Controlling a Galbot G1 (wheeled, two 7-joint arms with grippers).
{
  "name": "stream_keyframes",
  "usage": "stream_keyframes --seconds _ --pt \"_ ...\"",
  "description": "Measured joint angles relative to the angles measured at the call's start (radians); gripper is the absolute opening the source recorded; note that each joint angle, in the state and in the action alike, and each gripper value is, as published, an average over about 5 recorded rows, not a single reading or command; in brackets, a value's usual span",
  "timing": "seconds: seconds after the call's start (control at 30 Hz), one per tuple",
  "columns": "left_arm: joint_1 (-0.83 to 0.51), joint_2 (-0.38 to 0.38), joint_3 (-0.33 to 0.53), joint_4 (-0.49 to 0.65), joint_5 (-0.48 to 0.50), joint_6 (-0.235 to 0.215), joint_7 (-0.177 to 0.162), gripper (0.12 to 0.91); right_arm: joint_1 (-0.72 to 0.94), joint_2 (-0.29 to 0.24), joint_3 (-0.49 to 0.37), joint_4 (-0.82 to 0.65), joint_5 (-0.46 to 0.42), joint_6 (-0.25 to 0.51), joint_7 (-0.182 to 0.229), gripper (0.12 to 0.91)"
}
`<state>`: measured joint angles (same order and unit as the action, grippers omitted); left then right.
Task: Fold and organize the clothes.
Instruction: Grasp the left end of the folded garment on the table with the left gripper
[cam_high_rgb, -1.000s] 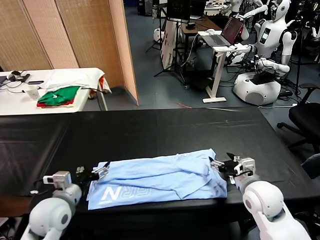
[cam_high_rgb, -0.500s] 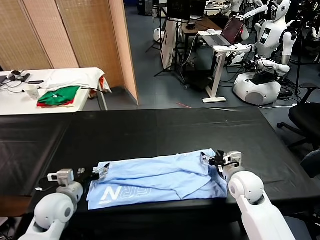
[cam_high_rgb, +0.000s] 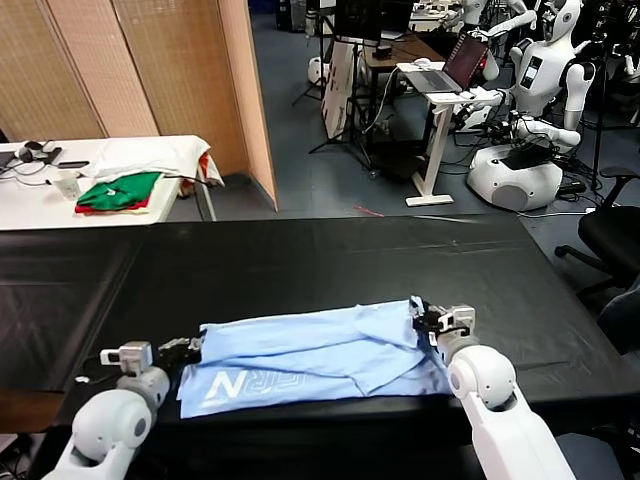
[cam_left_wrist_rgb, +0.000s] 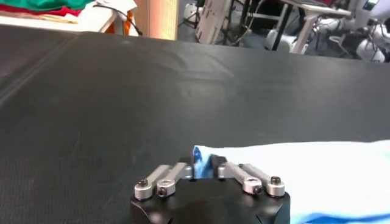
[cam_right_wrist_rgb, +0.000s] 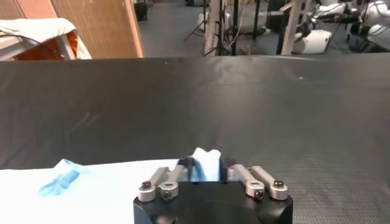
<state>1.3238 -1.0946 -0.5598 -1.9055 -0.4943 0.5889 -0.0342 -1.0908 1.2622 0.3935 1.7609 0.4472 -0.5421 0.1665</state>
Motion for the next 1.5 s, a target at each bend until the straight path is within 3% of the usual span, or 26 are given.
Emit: stream_keyframes --seconds 0.1,0.17,0.33,0.43,0.53,0.7,0.8,1.1,1.5 --pt "-0.038 0.007 0.016 0.034 0.027 -0.020 0.003 0.147 -0.007 0.008 0.009 0.004 0.013 0.011 -0.015 0.210" --pt "-0.065 0.010 0.023 0.055 0.030 -0.029 0.003 0.147 -0.013 0.007 0.017 0.013 0.020 0.013 -0.034 0.279" --pt "-0.097 0.002 0.022 0.068 0.022 -0.033 -0.002 0.174 -0.033 -0.014 0.040 0.051 0.023 0.023 -0.084 0.592" --pt "-0.091 0.001 0.011 0.054 0.022 -0.033 -0.004 0.308 -0.055 -0.038 0.058 0.093 0.037 0.025 -0.100 0.770" --pt "-0.076 0.006 -0.006 0.032 0.023 -0.033 -0.007 0.497 -0.092 -0.075 0.086 0.151 0.067 0.026 -0.111 0.880" --pt "-0.047 0.012 -0.044 -0.005 -0.001 -0.029 -0.024 0.799 -0.175 -0.124 0.153 0.255 0.092 0.034 -0.116 0.906" --pt "-0.020 0.000 -0.072 -0.032 -0.045 -0.022 -0.041 0.889 -0.227 -0.131 0.192 0.310 0.091 0.044 -0.122 0.907" --pt "0.073 -0.083 -0.139 -0.097 -0.096 -0.032 -0.043 0.907 -0.347 -0.129 0.236 0.412 0.086 0.053 -0.123 0.907" --pt "0.119 -0.157 -0.136 -0.070 -0.050 -0.076 -0.015 0.907 -0.364 -0.119 0.223 0.452 0.083 0.052 -0.117 0.907"
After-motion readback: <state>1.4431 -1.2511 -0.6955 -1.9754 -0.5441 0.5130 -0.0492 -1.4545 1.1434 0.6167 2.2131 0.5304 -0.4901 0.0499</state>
